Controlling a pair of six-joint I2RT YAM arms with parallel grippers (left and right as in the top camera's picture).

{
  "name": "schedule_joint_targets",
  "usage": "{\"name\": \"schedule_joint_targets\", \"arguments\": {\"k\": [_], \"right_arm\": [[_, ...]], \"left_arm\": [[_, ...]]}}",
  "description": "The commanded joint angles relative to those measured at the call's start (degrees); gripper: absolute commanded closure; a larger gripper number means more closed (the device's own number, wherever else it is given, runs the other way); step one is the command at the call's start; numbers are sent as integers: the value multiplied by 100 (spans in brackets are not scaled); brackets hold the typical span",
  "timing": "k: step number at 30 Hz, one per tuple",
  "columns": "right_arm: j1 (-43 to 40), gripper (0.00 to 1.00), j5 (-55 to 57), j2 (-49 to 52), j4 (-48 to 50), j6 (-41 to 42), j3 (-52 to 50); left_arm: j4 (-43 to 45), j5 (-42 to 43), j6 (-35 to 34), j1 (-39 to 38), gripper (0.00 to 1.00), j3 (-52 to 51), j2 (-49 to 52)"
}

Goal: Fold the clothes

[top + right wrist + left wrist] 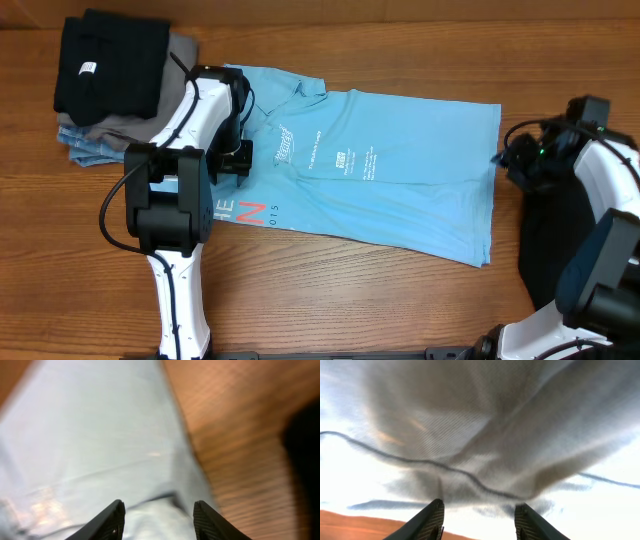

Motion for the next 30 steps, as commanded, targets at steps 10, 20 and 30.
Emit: {"name": "schedule_joint_targets", "arguments": {"k": [10, 20, 30], "right_arm": [[111, 52, -199, -20, -1801, 142, -728], [162, 82, 245, -20, -590, 1298, -2288], [-555, 96, 2013, -81, -1043, 1862, -2367]], "left_arm": [[-1276, 374, 184, -153, 47, 2354, 68], [-1661, 393, 247, -146, 38, 3646, -186], [-1659, 247, 437, -103, 37, 3672, -247]]}}
